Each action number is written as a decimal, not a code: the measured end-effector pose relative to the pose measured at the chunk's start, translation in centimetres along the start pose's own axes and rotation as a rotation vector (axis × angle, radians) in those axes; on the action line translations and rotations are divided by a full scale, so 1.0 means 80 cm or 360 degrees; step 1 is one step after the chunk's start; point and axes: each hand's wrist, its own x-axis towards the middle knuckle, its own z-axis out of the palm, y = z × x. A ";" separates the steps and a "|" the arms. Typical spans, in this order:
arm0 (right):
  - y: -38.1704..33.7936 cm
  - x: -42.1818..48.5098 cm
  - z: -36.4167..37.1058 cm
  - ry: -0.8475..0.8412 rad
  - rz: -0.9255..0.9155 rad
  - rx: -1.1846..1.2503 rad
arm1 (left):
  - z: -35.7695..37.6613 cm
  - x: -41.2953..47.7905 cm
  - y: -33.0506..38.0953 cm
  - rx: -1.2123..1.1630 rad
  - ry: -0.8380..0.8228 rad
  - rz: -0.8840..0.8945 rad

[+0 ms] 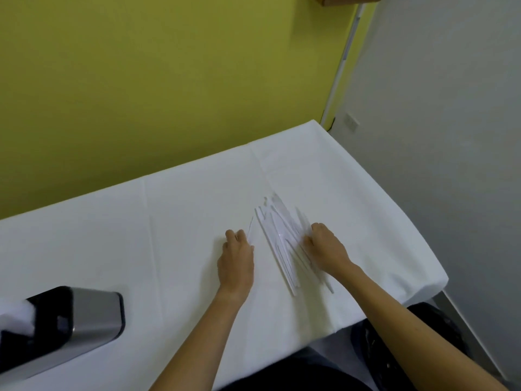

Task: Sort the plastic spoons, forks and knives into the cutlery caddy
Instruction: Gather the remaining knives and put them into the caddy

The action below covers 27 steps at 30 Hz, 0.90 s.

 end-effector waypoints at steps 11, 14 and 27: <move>-0.016 -0.002 -0.010 0.0051 0.0263 0.0853 | -0.004 0.014 0.008 0.0118 -0.0050 -0.0010; -0.005 -0.004 -0.002 0.0077 0.0264 0.0834 | 0.001 0.017 0.004 0.0196 -0.0078 0.0035; -0.013 0.008 -0.005 -0.0099 -0.0010 -0.0011 | -0.013 0.021 -0.020 0.0185 0.0077 0.0121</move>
